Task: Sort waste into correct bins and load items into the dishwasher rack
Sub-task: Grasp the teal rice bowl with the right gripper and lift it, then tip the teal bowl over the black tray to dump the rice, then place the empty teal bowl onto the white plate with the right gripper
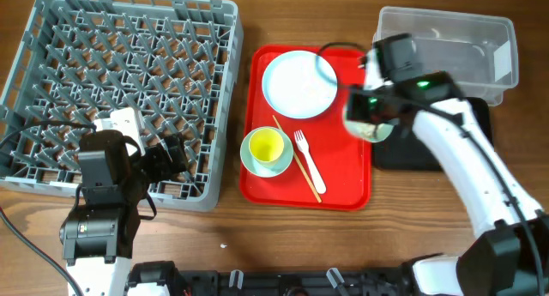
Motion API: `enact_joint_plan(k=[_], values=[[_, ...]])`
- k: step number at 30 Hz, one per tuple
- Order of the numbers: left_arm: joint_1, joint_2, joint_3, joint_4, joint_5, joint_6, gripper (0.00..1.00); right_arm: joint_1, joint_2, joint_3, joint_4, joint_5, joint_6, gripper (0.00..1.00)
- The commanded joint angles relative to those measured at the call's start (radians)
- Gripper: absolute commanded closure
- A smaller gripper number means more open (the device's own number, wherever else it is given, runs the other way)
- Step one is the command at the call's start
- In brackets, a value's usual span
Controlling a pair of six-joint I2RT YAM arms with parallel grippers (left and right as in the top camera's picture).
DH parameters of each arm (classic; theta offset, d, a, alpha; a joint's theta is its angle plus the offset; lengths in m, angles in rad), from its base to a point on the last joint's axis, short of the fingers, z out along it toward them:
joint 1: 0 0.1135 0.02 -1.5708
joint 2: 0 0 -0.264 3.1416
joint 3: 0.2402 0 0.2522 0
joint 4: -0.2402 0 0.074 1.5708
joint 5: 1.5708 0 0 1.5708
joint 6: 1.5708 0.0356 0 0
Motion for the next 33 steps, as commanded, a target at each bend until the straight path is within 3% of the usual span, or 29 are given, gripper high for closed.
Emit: enact_joint_plan(k=[1, 7, 13, 17, 22, 25, 33], values=[[0.005, -0.002, 0.015, 0.003, -0.002, -0.009, 0.0, -0.132, -0.013, 0.009, -0.009, -0.154, -0.121, 0.96], [0.005, -0.002, 0.015, 0.003, -0.002, -0.009, 0.0, -0.366, 0.064, -0.045, -0.01, -0.409, -0.275, 0.96], [0.005, -0.002, 0.015, 0.003, -0.002, -0.009, 0.0, -0.599, 0.247, -0.071, 0.008, -0.852, -0.437, 0.96], [0.005, -0.002, 0.015, 0.003, -0.002, -0.009, 0.0, -0.716, 0.298, -0.071, -0.006, -1.037, -0.444, 0.96], [0.005, -0.002, 0.015, 0.003, -0.002, -0.009, 0.0, -0.818, 0.298, -0.071, 0.004, -1.297, -0.351, 0.96], [0.005, -0.002, 0.015, 0.003, -0.002, -0.009, 0.0, -0.835, 0.298, -0.085, 0.072, -1.416, -0.202, 0.96], [0.005, -0.002, 0.015, 0.003, -0.002, -0.009, 0.0, -0.84, 0.298, -0.089, 0.195, -1.415, 0.072, 0.96]])
